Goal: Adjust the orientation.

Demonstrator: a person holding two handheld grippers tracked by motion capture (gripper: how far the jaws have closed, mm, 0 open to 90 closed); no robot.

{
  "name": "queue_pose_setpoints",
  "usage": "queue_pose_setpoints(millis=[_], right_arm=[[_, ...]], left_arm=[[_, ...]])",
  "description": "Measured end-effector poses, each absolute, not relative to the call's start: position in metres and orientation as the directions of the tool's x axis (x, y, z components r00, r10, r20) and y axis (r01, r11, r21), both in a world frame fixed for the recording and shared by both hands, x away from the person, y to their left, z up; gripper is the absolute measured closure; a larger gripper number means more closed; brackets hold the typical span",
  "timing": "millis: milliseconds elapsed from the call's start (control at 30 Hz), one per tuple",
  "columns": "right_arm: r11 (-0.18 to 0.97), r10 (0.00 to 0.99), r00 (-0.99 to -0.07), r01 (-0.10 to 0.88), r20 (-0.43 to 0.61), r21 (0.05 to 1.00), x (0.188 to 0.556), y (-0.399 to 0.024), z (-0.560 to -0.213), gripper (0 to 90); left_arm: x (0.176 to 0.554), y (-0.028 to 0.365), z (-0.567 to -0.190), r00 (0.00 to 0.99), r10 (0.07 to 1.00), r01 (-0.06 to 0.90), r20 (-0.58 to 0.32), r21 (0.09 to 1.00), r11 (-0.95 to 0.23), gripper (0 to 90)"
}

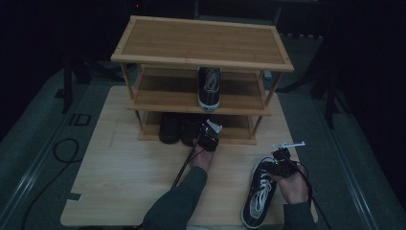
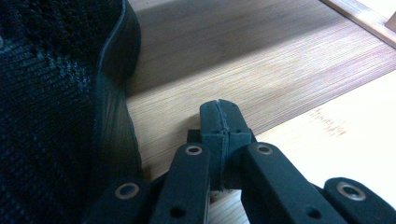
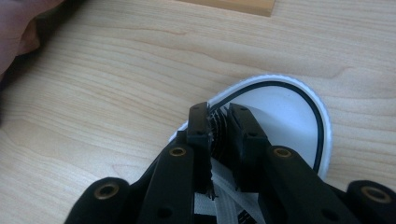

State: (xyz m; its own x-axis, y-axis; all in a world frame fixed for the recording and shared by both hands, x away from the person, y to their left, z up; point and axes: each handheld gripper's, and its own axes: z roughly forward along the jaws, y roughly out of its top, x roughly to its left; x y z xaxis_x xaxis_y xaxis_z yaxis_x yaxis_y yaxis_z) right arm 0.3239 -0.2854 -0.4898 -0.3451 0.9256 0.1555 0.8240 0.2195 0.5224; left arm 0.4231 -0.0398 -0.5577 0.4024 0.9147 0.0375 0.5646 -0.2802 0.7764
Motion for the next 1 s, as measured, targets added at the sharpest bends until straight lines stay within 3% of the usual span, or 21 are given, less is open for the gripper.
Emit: queue_pose_setpoints(millis=[133,300,333,433,500,1000], right_arm=[[0.219,0.915,-0.354,0.840,0.193,0.496,0.325,-0.288,-0.491,73.7],[0.238,0.916,-0.362,0.838,0.173,0.491,0.326,-0.285,-0.492,73.3],[0.238,0.916,-0.362,0.838,0.173,0.491,0.326,-0.285,-0.492,73.8],[0.255,0.913,-0.379,0.818,0.149,0.516,0.327,-0.282,-0.490,86.3],[0.281,0.907,-0.400,0.807,0.132,0.520,0.329,-0.277,-0.489,88.6],[0.381,0.857,-0.508,0.737,0.087,0.558,0.349,-0.240,-0.482,89.5]], left_arm=[[0.423,-0.040,-0.558,0.403,0.914,0.564,0.037,0.777,-0.280,90.0],[0.423,-0.040,-0.558,0.404,0.914,0.563,0.041,0.776,-0.284,90.0],[0.423,-0.040,-0.558,0.404,0.914,0.562,0.044,0.777,-0.286,90.0],[0.423,-0.040,-0.558,0.404,0.914,0.562,0.045,0.777,-0.286,90.0],[0.423,-0.040,-0.558,0.404,0.914,0.562,0.044,0.776,-0.286,90.0],[0.423,-0.040,-0.558,0.404,0.914,0.562,0.044,0.776,-0.286,90.0]])
